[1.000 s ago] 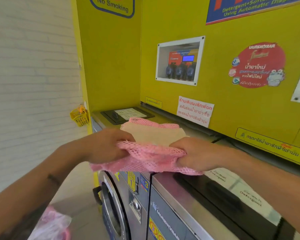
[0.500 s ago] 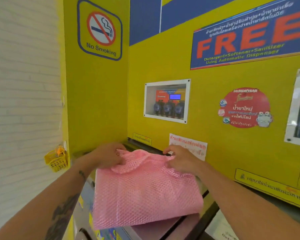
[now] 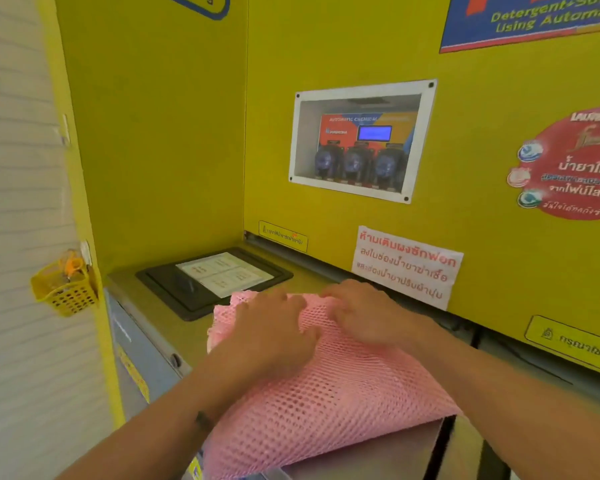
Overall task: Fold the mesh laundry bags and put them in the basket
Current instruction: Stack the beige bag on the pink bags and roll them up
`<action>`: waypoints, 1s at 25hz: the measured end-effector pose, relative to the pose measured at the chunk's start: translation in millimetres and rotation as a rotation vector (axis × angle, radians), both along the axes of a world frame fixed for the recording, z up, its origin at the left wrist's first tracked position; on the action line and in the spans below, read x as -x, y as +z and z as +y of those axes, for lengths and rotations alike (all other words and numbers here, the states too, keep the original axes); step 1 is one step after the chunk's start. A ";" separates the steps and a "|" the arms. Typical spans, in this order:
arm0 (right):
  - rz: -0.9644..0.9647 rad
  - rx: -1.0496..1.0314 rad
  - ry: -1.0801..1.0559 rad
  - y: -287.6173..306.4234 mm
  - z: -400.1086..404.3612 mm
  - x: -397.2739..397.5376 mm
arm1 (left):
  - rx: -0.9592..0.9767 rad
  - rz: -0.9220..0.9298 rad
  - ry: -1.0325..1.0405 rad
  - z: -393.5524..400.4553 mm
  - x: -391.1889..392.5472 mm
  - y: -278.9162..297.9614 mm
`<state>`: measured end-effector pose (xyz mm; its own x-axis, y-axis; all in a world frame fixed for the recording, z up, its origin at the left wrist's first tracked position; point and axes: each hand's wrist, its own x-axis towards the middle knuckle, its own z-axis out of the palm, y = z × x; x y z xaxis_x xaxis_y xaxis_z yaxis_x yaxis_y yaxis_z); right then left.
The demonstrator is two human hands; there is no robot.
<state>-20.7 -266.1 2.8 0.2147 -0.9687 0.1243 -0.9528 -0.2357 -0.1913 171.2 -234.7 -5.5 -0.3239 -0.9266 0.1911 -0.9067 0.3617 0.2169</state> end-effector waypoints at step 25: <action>-0.144 -0.232 0.036 -35.0 64.5 -22.2 | -0.254 1.252 0.421 113.2 -52.4 -59.2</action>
